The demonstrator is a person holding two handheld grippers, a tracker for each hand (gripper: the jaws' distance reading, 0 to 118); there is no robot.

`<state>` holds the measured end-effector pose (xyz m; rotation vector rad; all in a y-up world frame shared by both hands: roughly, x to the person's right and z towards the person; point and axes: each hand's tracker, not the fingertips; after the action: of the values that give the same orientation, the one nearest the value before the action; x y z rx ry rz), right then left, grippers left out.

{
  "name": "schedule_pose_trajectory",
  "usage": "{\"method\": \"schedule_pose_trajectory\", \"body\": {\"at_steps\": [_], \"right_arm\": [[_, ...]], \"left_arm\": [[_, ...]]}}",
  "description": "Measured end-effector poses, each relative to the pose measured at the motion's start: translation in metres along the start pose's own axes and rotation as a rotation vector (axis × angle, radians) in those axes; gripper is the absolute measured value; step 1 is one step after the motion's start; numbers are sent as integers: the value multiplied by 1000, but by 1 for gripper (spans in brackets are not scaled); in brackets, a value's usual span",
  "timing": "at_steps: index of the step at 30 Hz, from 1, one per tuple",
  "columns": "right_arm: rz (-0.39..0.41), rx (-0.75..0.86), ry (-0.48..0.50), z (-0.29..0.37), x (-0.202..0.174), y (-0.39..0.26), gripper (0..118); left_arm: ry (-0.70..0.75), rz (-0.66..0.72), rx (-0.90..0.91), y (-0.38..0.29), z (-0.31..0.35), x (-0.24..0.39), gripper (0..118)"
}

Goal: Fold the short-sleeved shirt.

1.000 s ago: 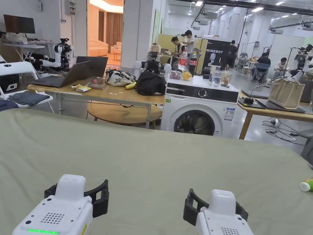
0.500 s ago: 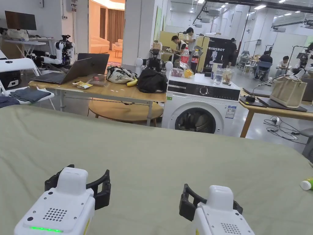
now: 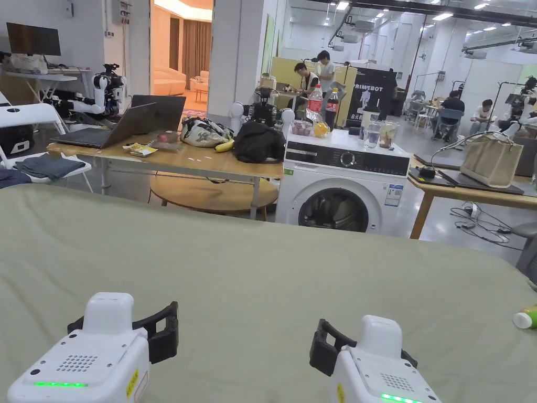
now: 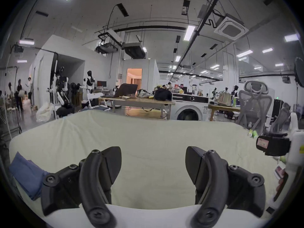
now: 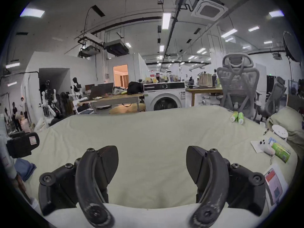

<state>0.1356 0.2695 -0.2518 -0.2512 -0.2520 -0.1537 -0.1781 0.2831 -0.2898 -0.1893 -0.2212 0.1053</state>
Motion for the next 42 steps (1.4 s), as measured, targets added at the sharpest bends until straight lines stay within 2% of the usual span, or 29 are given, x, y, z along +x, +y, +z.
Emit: {"method": "schedule_pose_trajectory", "body": {"at_steps": [4,10,21,27,42], "right_arm": [[-2,-10,-43,0,2,0,86],[-32,-29,-31,-2,2,1,86],[-39,-25,-38,-2,-3,3,86],[-4,-3,-43,1,-2,4,86],[17,-20,-63,-13,-1,16,86]], "left_arm": [[12,-5,-10,1,-1,-1,81],[-14,1,12,0,2,-2,81],[14,-110,31,2,1,7,81],[8,-101,12,3,0,5,81],[10,-72,-18,2,-10,5,81]]}}
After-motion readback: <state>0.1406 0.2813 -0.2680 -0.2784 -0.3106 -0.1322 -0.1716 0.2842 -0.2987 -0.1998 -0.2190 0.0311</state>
